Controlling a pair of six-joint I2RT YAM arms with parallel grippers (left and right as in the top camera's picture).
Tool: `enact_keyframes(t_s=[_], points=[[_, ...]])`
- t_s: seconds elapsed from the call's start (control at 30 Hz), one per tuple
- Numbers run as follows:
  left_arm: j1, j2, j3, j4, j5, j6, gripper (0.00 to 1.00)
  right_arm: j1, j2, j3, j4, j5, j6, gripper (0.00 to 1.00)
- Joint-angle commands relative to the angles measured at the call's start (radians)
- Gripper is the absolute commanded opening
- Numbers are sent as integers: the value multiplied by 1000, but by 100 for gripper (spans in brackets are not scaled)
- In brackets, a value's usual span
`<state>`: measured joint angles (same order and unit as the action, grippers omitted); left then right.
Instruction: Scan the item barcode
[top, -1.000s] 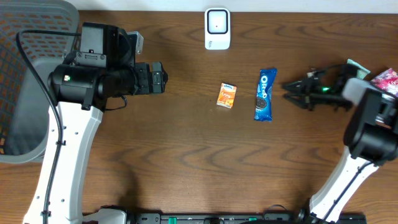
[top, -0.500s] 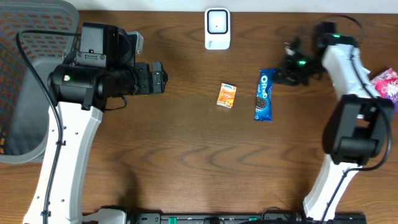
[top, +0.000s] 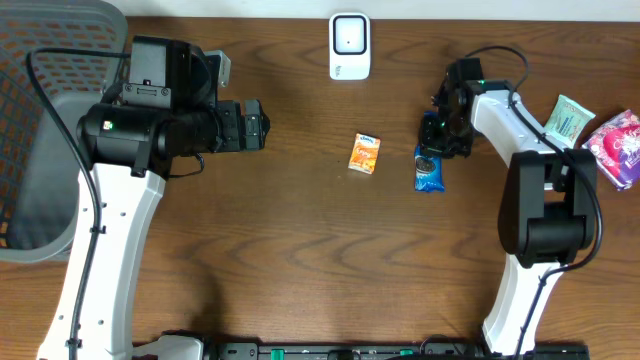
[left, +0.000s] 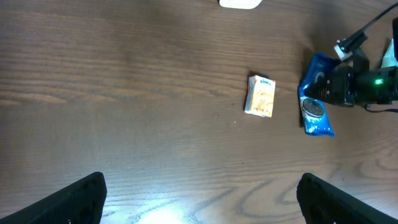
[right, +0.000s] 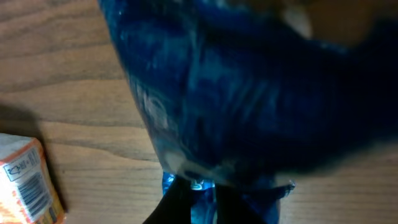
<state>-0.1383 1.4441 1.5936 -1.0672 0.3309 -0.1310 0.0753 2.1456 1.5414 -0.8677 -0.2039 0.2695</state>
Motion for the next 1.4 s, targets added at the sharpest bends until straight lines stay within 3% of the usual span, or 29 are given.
enact_keyframes(t_s=[0.0, 0.2, 0.3, 0.33, 0.37, 0.53, 0.67, 0.87, 0.93, 1.03, 1.07, 1.13, 1.37], points=[[2, 2, -2, -2, -10, -2, 98, -22, 9, -59, -44, 261, 85, 2], [2, 2, -2, -2, -10, -2, 98, -43, 3, 112, -266, 268, 51, 24], [3, 2, -2, -2, -10, -2, 98, -43, 3, 234, -385, 265, -13, 72], [2, 2, -2, -2, -10, -2, 98, -43, 3, 256, -413, 266, -30, 80], [3, 2, -2, -2, -10, -2, 98, -43, 3, 274, -446, 266, -47, 99], [3, 2, -2, -2, -10, -2, 98, -57, 3, 238, -539, 273, -56, 99], [2, 2, -2, -2, -10, -2, 98, -79, 3, 106, -446, 244, -53, 99], [3, 2, -2, -2, -10, -2, 98, -85, 3, -63, -201, 173, -37, 75], [2, 2, -2, -2, -10, -2, 98, -85, 3, -117, -115, 172, -38, 52], [2, 2, -2, -2, -10, -2, 98, -82, 3, -153, -26, 130, -38, 8], [3, 2, -2, -2, -10, -2, 98, -73, 3, -151, 27, 44, -38, 1], [2, 2, -2, -2, -10, -2, 98, -52, 3, -148, 116, -109, -20, 1], [3, 2, -2, -2, -10, -2, 98, -6, 3, -21, 339, -368, 215, 1]])
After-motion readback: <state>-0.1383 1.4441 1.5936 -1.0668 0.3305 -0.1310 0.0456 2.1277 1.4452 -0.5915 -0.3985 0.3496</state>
